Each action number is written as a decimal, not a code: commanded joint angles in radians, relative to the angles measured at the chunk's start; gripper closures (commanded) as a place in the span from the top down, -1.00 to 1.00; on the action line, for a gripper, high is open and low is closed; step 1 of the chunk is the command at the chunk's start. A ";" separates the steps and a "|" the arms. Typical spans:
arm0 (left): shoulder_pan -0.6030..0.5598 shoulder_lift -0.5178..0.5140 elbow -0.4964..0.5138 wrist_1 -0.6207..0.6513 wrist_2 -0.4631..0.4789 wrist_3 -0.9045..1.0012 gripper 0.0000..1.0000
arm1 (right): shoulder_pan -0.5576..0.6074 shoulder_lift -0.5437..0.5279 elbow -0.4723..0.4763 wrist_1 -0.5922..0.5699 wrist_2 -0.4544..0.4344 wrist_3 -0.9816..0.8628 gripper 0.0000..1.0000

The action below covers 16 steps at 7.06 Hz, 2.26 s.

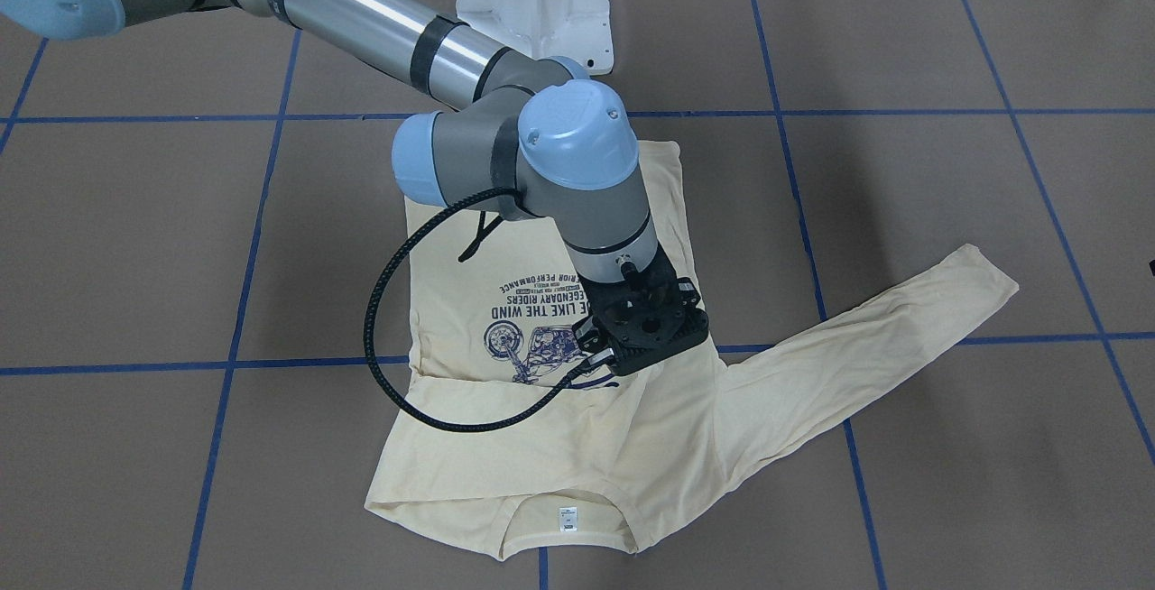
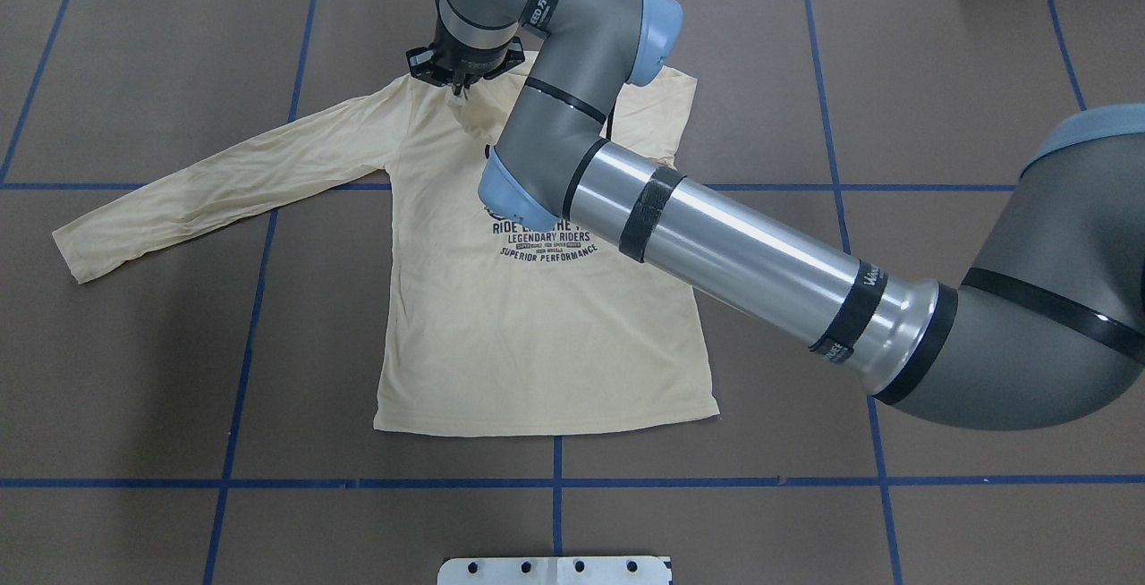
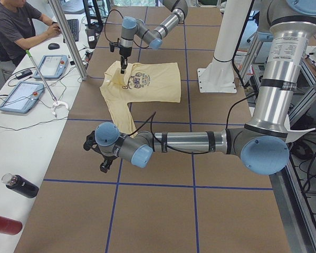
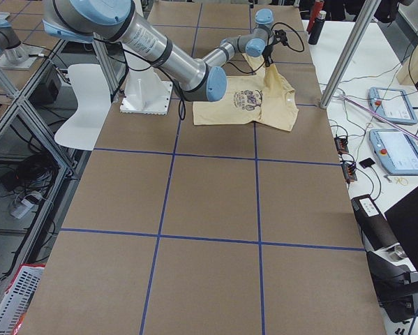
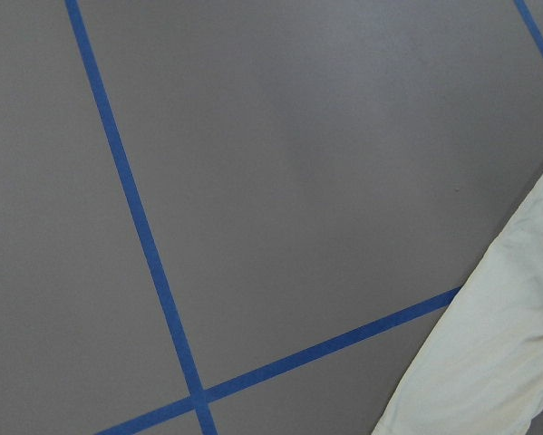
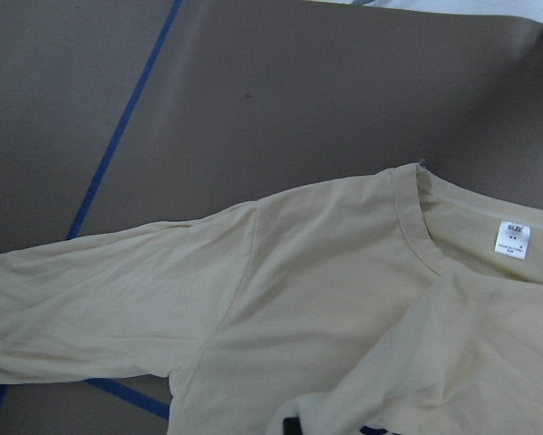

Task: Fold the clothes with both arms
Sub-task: 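Carry the grasped sleeve across the shirt toward the collar, then lay the sleeve near the collar, release, and lift the right gripper away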

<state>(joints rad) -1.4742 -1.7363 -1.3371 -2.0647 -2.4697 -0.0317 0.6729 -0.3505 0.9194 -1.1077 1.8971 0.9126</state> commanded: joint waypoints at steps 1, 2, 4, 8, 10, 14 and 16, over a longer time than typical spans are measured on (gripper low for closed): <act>0.000 -0.012 0.015 0.000 0.000 -0.001 1.00 | -0.041 0.010 -0.065 0.037 -0.080 0.011 -1.00; 0.000 -0.017 0.018 0.000 0.000 -0.001 1.00 | -0.045 0.051 -0.144 0.095 -0.093 0.025 -1.00; 0.000 -0.017 0.019 0.002 0.000 -0.001 1.00 | -0.062 0.099 -0.221 0.149 -0.166 0.034 -1.00; 0.000 -0.020 0.021 0.002 0.000 -0.001 1.00 | -0.125 0.149 -0.232 0.202 -0.386 0.112 0.97; 0.000 -0.020 0.022 0.002 0.000 -0.001 1.00 | -0.124 0.156 -0.232 0.204 -0.401 0.130 0.97; 0.035 -0.040 -0.033 -0.114 0.110 -0.256 1.00 | -0.084 0.055 0.039 -0.035 -0.322 0.248 0.97; 0.145 0.019 -0.034 -0.319 0.176 -0.495 1.00 | -0.014 -0.101 0.271 -0.197 -0.178 0.232 0.98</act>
<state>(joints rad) -1.3898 -1.7516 -1.3683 -2.2613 -2.3394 -0.3877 0.6192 -0.3644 1.0547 -1.1995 1.6369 1.1508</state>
